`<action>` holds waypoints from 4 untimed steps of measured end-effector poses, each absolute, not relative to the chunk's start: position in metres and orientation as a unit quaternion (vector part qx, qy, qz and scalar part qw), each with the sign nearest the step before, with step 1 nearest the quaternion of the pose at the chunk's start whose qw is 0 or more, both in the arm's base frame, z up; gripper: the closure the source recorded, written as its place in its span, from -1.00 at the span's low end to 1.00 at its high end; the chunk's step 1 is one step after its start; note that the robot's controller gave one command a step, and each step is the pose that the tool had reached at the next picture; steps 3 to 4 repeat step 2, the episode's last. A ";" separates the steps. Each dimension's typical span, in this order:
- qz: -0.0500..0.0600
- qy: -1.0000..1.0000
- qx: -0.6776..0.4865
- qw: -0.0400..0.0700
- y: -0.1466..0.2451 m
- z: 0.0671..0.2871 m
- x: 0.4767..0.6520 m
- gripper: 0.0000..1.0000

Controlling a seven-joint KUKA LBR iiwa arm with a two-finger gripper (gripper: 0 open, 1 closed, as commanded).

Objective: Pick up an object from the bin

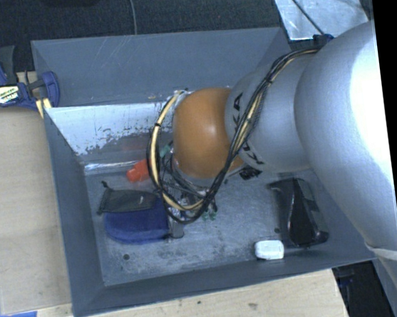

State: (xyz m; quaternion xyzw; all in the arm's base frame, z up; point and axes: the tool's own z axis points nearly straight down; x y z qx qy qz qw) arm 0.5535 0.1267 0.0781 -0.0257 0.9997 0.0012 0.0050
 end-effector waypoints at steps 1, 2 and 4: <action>-0.001 0.990 -0.139 0.000 0.165 0.075 0.611 1.00; 0.001 0.988 -0.152 0.007 0.170 0.214 0.617 1.00; 0.001 0.988 -0.152 0.007 0.170 0.214 0.617 1.00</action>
Offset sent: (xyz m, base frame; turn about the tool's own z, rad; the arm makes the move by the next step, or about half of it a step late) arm 0.0549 0.0385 -0.0081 -0.2259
